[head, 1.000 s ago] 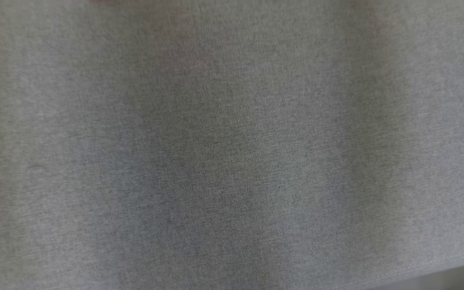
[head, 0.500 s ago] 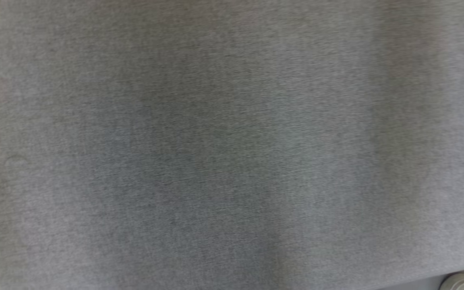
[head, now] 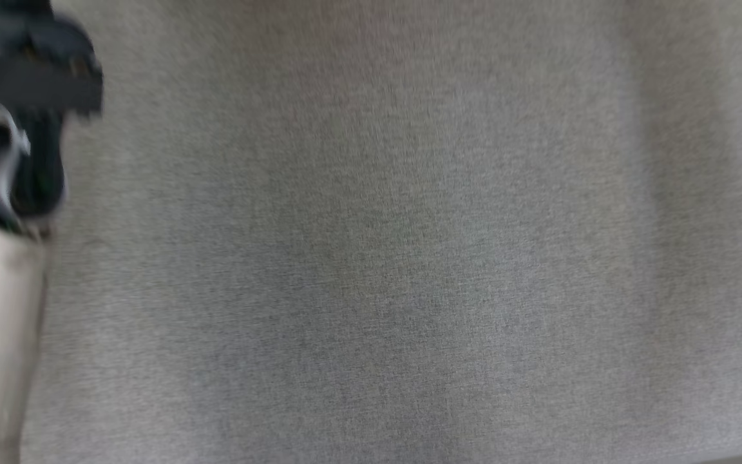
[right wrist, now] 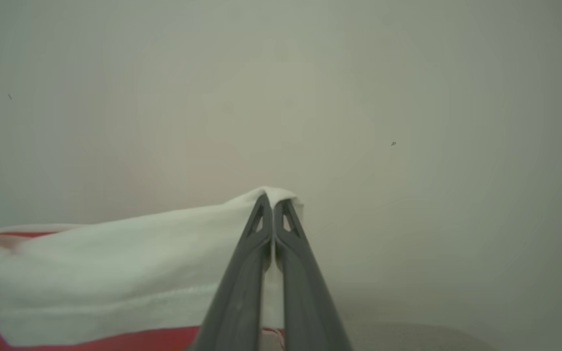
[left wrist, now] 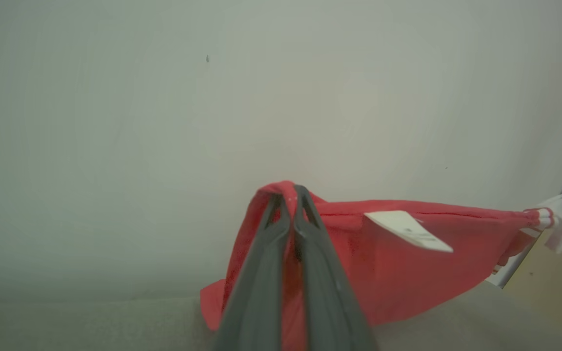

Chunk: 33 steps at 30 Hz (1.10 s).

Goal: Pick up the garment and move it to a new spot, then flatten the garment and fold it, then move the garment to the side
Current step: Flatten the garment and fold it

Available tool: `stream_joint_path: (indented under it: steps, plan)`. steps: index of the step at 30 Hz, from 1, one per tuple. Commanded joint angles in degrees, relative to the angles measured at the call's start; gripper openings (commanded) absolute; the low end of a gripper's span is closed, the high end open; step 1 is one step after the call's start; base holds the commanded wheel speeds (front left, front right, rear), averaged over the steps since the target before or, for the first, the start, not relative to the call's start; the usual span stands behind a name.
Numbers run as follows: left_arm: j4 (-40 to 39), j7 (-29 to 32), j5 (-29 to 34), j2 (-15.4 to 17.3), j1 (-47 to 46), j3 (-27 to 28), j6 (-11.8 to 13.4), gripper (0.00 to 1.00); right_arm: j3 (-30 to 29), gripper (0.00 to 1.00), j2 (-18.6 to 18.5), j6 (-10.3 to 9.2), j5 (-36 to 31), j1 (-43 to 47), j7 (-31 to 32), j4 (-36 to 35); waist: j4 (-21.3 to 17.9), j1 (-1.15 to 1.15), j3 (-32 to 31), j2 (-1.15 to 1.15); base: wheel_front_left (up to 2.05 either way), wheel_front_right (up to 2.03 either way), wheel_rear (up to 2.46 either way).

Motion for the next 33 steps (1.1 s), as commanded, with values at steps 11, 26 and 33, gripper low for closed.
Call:
stream_joint_path:
  steps: [11, 26, 33]
  plan:
    - [-3.3, -0.02, -4.65, -2.76, 23.65, 2.83, 0.45, 0.0, -7.4, 0.0, -0.89, -0.13, 4.5, 25.1, 19.26, -12.68, 1.01, 0.01, -13.47, 0.0, 0.0, 0.0, 0.0]
    - [-7.3, -0.02, -4.31, -9.46, 50.83, 1.37, 2.54, 0.0, -22.03, 0.0, 9.95, -0.13, -3.37, 58.39, 44.18, -36.9, 2.1, 0.01, -23.96, 0.0, 0.0, 0.0, 0.0]
    - [-7.23, 0.62, -3.21, -9.02, 56.98, -0.08, 4.11, 0.0, -23.93, 0.0, 12.36, -0.13, -6.21, 65.78, 48.38, -39.23, 2.54, 0.01, -27.09, 0.0, 0.0, 0.0, 0.0]
